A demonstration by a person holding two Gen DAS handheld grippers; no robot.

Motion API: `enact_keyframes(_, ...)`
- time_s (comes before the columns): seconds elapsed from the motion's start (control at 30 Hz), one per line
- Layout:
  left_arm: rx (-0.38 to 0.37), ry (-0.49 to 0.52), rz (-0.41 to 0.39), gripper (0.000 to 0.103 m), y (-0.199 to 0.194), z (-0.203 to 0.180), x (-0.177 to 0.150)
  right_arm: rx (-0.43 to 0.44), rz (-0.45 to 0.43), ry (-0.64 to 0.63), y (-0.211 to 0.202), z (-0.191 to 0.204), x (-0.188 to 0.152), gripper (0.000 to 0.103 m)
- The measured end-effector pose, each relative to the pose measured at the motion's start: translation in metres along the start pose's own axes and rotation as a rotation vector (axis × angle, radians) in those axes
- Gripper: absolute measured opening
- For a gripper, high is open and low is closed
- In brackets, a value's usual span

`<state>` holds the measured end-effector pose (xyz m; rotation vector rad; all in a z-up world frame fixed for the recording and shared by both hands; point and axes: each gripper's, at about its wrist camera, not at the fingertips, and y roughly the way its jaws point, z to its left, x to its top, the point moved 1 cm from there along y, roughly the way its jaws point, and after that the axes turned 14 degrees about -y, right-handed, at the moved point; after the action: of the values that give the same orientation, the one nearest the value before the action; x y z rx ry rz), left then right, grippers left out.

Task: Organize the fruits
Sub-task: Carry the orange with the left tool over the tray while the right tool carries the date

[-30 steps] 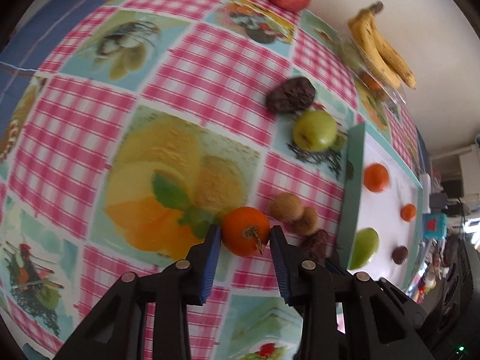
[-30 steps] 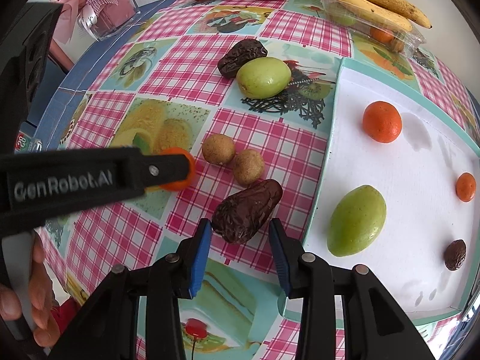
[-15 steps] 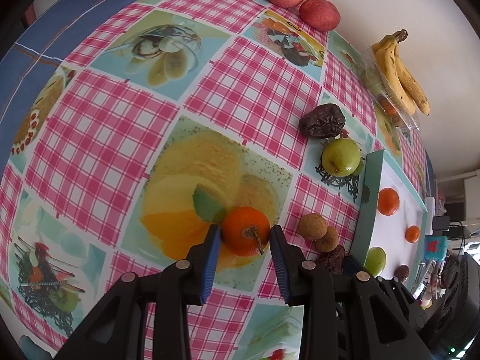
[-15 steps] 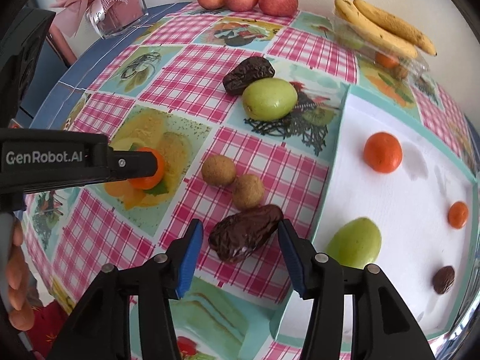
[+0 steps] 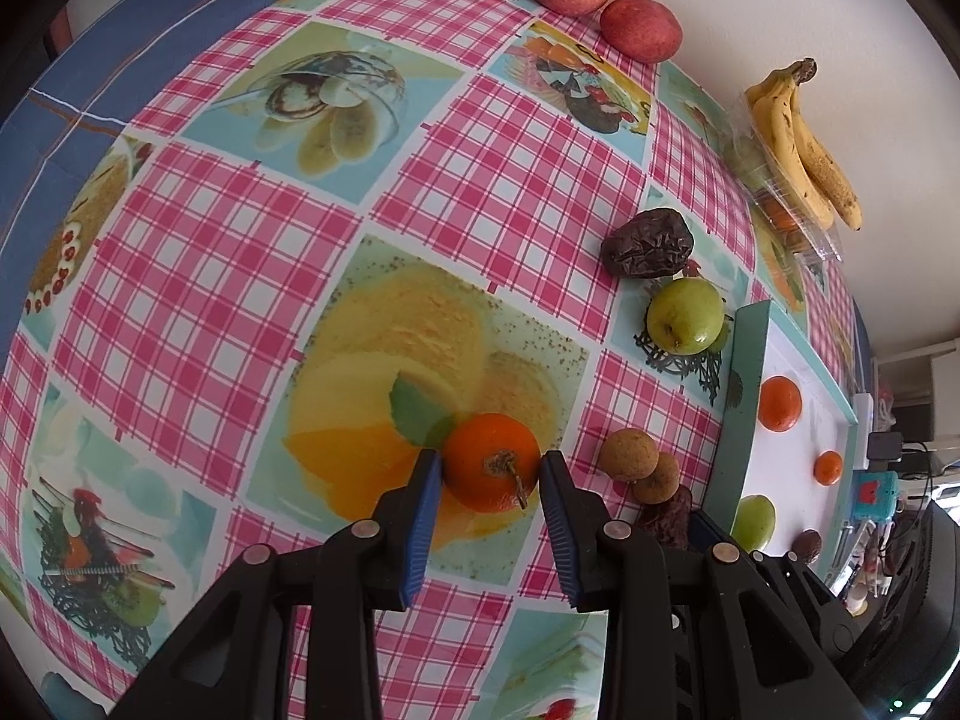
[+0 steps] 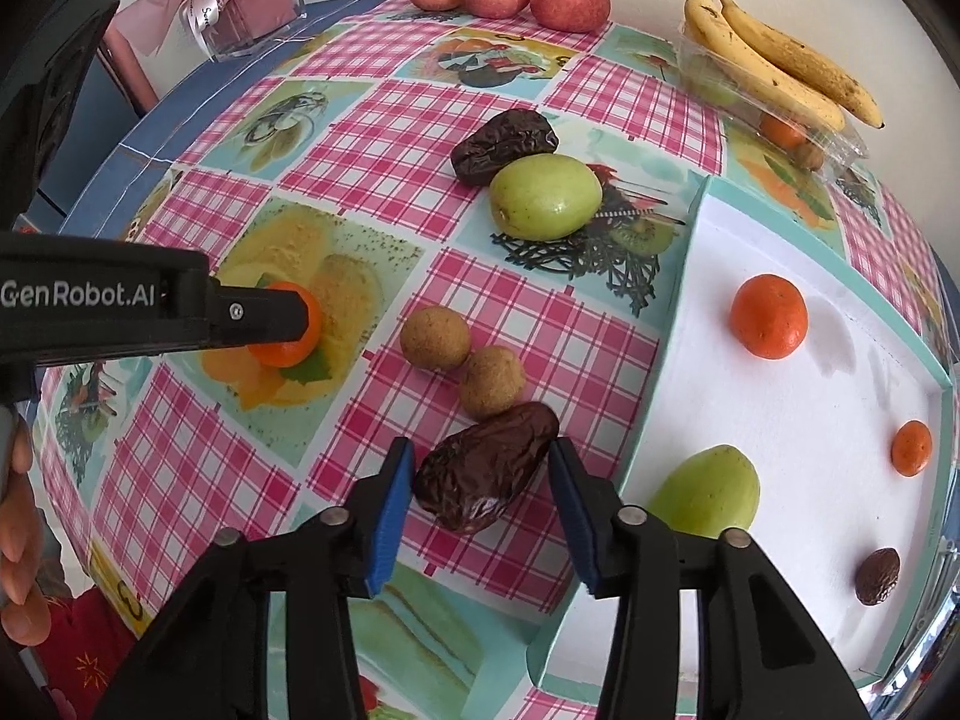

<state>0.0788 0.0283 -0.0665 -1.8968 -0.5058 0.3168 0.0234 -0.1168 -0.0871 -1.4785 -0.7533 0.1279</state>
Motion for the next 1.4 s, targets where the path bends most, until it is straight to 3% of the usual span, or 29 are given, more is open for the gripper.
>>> enact_keyframes(0.43,0.001,-0.007,-0.008,0.036,-0.005,-0.003,0.001,0.000,-0.056,-0.001,-0.020,0.000,0.000,0.040)
enact_keyframes(1.07,-0.142,0.053,-0.162,0.036,-0.066,-0.030,-0.001,-0.088,-0.277,0.063,-0.113,-0.021,0.006,0.040)
enact_keyframes(1.4,-0.172,0.111,-0.190,0.036,-0.078,-0.044,-0.010,-0.119,-0.286,0.161,-0.125,-0.051,-0.006,0.040)
